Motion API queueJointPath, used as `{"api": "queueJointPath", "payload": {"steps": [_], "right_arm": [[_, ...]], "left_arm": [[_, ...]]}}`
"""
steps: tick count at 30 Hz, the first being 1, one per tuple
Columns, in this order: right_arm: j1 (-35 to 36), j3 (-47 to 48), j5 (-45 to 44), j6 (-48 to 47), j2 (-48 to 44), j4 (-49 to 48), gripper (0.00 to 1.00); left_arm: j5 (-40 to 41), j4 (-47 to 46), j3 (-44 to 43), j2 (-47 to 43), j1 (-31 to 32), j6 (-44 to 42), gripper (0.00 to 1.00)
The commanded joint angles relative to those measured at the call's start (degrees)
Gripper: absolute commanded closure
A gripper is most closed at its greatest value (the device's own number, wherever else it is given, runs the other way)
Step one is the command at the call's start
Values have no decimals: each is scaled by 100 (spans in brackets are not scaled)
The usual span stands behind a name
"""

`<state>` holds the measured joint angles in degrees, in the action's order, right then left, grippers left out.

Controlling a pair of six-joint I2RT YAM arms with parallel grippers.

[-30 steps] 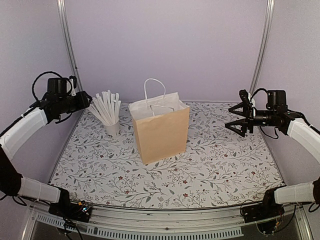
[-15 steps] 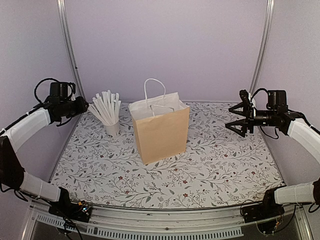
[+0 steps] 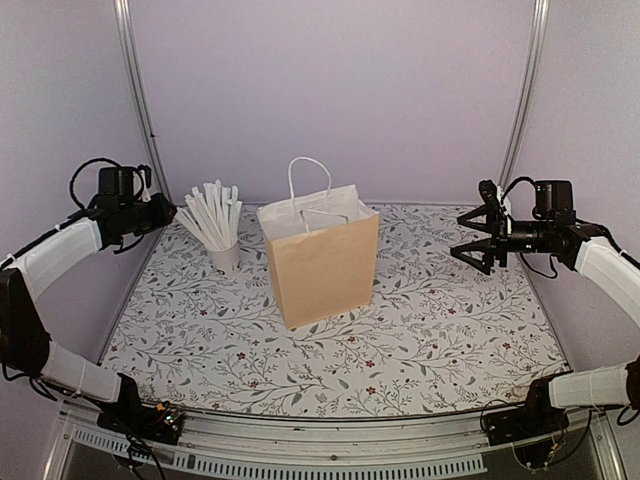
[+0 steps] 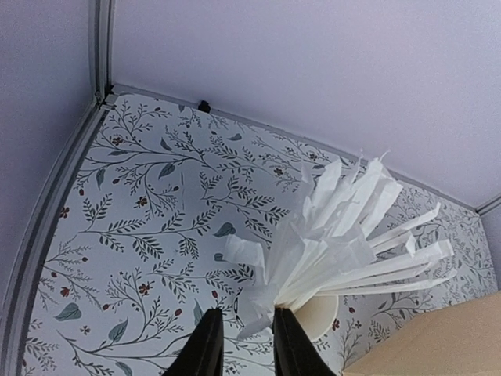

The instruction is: Pack the takeout coffee

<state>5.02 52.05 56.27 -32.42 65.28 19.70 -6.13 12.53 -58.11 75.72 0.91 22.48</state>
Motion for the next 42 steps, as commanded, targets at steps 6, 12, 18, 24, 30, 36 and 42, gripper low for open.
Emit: {"api": "queueJointPath", "payload": {"steps": [6, 12, 18, 24, 30, 36, 42], "right_arm": [[-5, -11, 103, -73, -7, 83, 1], [5, -19, 103, -80, -24, 95, 1], [-5, -20, 88, -89, -13, 95, 1], [-3, -13, 77, -103, 3, 101, 1], [-1, -16, 77, -106, 33, 104, 1], [-5, -19, 27, -115, 37, 104, 1], [-7, -11, 7, -129, 113, 112, 1]], "left_arm": [[-312, -299, 80, 92, -90, -119, 86], [-346, -287, 87, -38, -90, -115, 96], [-182, 101, -201, -474, 17, -168, 99], [37, 722, -710, -817, 150, -334, 100], [130, 1202, -1207, -1131, 212, -413, 100], [313, 1616, -1727, -1381, 353, -466, 100], [-407, 1667, -2217, -1555, 481, -680, 100]]}}
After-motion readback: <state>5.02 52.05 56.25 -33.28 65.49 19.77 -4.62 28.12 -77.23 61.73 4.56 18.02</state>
